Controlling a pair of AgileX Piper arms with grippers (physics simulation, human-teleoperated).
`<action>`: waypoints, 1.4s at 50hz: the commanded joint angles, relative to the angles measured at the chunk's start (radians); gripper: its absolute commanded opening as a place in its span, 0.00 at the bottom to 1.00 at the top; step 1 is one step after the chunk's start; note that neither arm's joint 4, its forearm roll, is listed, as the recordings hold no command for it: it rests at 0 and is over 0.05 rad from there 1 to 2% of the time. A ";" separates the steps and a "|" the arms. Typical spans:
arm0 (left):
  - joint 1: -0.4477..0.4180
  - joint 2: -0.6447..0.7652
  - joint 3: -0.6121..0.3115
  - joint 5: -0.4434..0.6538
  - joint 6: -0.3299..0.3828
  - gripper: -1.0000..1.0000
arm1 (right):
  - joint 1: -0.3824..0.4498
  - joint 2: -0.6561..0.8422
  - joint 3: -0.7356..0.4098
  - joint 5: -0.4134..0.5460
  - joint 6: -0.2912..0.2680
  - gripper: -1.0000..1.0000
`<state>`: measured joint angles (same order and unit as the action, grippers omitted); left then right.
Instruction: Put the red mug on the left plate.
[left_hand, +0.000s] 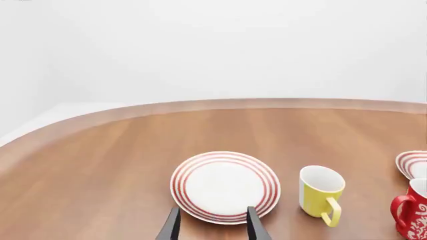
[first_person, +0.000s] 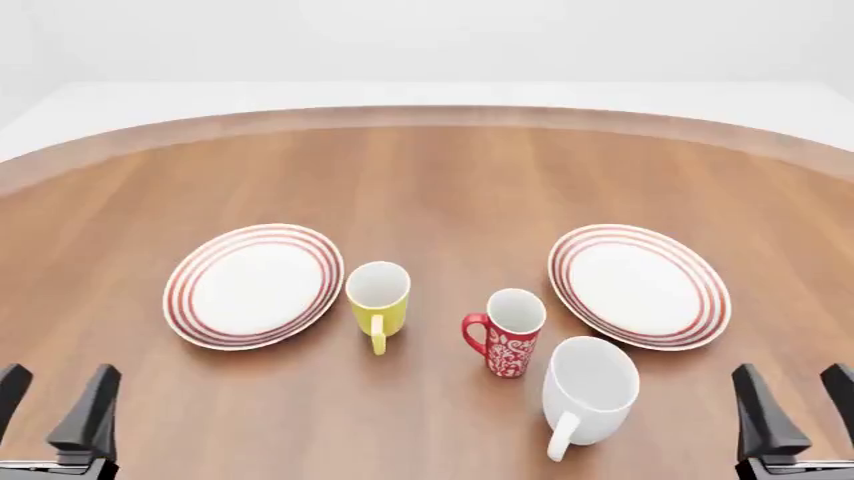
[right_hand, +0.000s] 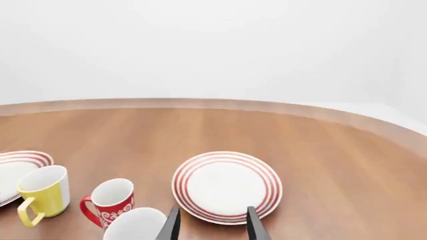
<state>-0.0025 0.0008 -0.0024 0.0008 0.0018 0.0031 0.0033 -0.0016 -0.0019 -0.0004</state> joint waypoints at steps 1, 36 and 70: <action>0.000 0.005 -0.003 0.002 0.005 1.00 | 0.007 0.014 -0.002 -0.011 0.001 1.00; 0.004 0.169 -0.370 0.092 0.110 1.00 | 0.014 0.025 -0.009 -0.012 0.001 1.00; -0.109 0.688 -0.838 0.168 0.316 1.00 | 0.015 0.013 -0.008 -0.005 -0.007 1.00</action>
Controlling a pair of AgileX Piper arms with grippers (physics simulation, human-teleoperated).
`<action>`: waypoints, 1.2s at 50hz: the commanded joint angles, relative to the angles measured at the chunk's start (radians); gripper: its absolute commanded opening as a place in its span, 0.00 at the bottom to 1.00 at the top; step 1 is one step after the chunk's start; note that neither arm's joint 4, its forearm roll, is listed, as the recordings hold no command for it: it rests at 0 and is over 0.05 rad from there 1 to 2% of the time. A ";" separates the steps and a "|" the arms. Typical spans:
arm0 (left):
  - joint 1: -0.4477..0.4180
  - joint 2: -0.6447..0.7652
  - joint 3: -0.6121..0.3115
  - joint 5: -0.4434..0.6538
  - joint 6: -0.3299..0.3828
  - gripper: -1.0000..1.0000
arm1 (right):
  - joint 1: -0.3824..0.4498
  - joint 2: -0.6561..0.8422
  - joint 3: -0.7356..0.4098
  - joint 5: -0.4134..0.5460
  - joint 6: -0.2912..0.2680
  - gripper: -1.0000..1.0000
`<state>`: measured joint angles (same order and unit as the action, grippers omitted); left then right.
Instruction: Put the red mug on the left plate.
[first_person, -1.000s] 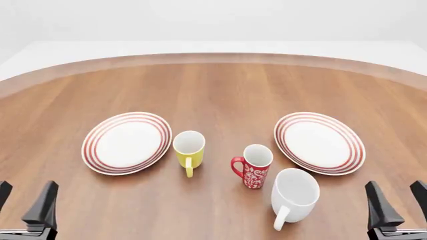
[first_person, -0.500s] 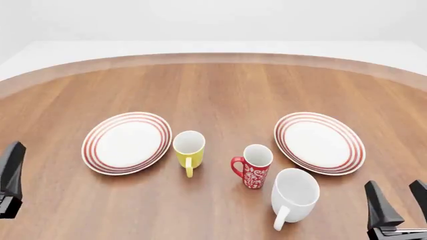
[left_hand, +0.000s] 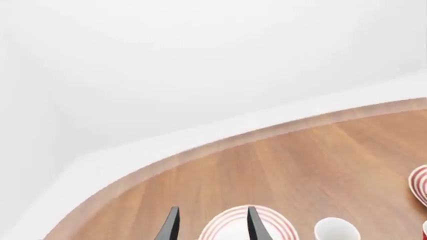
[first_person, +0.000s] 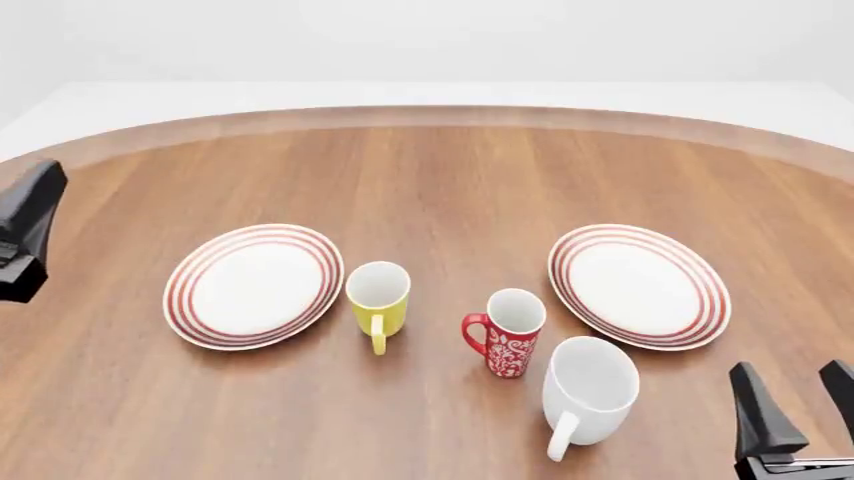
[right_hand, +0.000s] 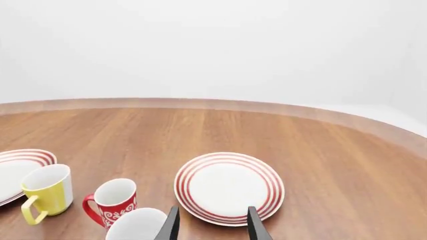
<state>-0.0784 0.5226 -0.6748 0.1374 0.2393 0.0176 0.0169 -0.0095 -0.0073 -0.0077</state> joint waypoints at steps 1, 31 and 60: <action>-0.028 0.181 -0.199 0.048 0.086 1.00 | 0.000 0.001 0.000 0.000 0.000 1.00; -0.204 0.460 -0.456 0.239 0.355 1.00 | 0.001 0.020 0.002 -0.022 0.000 1.00; -0.365 0.627 -0.386 0.140 0.453 1.00 | 0.001 0.007 0.002 -0.008 0.000 1.00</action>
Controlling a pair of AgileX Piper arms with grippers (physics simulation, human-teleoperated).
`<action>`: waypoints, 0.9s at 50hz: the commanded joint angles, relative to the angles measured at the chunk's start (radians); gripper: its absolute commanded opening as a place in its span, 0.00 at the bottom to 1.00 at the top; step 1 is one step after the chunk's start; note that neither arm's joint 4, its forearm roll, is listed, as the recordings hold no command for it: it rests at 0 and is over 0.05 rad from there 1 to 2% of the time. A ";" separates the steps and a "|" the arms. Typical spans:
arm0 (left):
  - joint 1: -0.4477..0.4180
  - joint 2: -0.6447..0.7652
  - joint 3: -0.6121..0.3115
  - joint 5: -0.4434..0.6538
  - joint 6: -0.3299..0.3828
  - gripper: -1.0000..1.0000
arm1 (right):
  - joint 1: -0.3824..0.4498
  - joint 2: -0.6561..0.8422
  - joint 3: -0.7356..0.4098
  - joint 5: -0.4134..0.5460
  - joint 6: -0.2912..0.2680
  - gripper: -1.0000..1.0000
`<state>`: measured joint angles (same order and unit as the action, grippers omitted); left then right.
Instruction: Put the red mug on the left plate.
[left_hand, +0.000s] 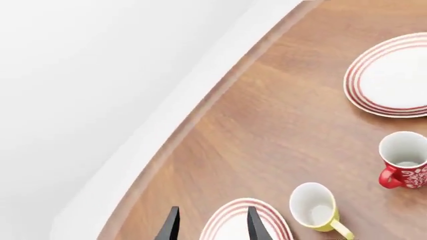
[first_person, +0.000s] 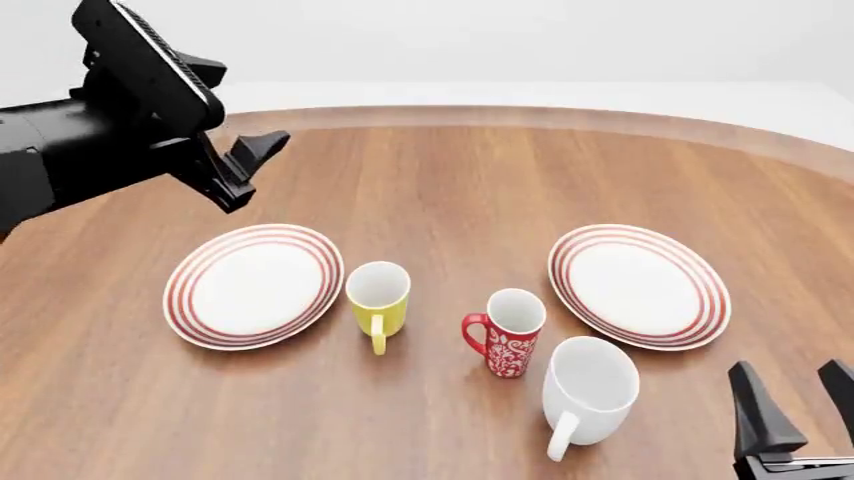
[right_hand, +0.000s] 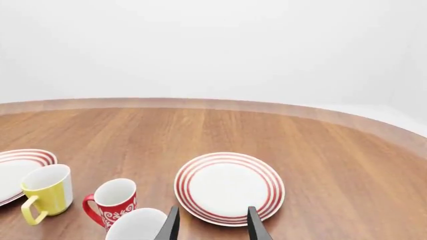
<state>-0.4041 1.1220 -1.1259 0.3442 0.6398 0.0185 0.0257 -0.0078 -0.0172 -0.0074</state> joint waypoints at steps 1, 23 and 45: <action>-0.040 0.031 0.078 -0.081 0.059 1.00 | 0.000 -0.001 0.000 0.001 0.000 1.00; -0.116 0.157 0.086 -0.170 -0.011 1.00 | 0.000 -0.002 0.000 0.002 0.000 1.00; -0.255 0.185 0.012 -0.097 -0.211 1.00 | 0.000 -0.001 0.000 0.002 0.000 1.00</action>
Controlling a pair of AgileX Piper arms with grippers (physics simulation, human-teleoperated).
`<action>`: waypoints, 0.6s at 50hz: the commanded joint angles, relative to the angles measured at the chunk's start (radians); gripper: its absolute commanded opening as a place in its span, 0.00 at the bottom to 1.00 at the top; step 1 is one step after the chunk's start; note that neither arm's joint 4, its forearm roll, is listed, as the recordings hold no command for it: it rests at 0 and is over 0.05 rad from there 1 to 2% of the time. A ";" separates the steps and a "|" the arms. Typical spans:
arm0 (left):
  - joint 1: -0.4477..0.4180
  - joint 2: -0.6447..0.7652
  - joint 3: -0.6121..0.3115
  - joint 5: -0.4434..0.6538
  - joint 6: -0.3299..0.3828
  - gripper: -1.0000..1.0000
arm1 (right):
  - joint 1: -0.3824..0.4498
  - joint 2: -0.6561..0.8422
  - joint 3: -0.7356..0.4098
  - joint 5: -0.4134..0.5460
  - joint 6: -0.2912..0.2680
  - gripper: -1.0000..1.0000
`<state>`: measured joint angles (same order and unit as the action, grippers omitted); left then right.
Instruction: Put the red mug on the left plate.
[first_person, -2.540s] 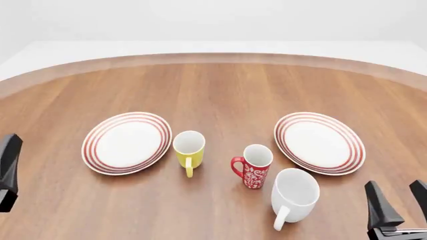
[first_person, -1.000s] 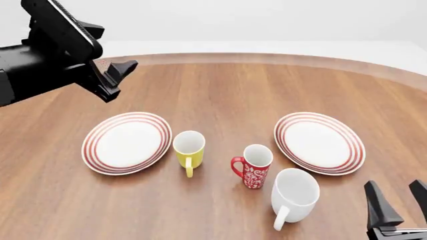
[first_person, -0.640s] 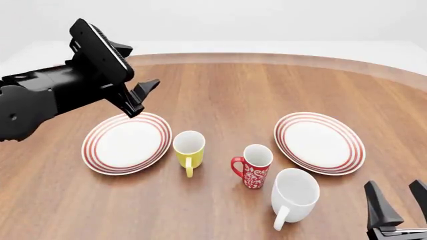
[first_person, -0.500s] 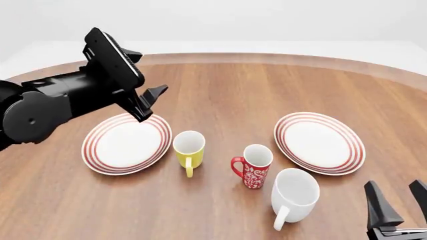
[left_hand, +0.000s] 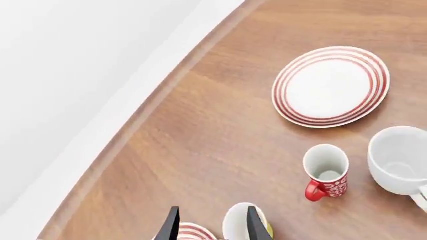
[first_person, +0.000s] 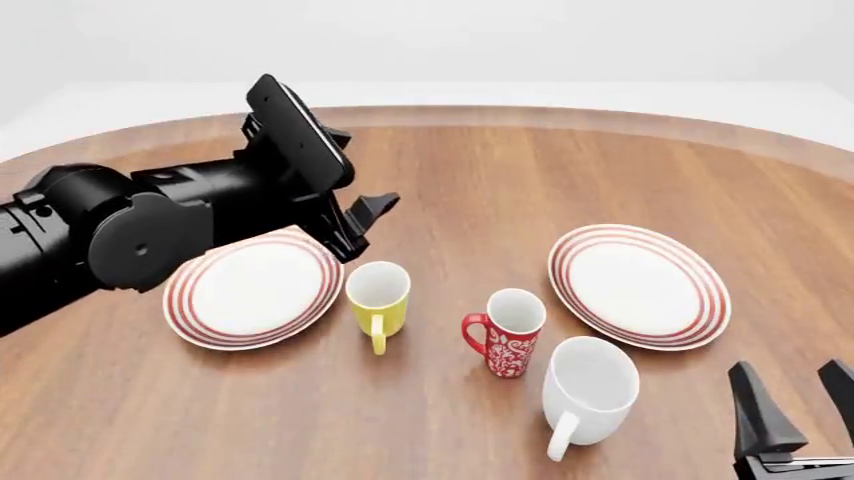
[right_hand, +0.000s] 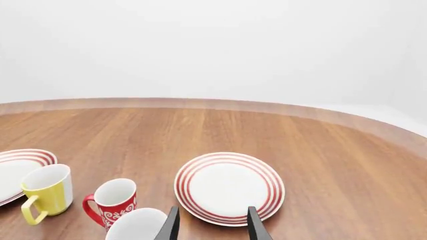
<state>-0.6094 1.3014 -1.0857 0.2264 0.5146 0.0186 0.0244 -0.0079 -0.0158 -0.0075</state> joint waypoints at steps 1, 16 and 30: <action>-0.054 0.006 -0.029 0.020 -0.096 1.00 | 0.000 0.000 0.000 0.000 0.000 1.00; -0.081 0.026 -0.017 -0.008 -0.190 1.00 | 0.000 0.000 0.000 0.000 0.000 1.00; -0.085 0.079 -0.006 -0.047 -0.186 1.00 | 0.000 0.000 0.000 0.000 0.000 1.00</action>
<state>-0.6862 1.3487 -1.0954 0.2006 0.3434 0.0186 0.0244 -0.0079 -0.0157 -0.0075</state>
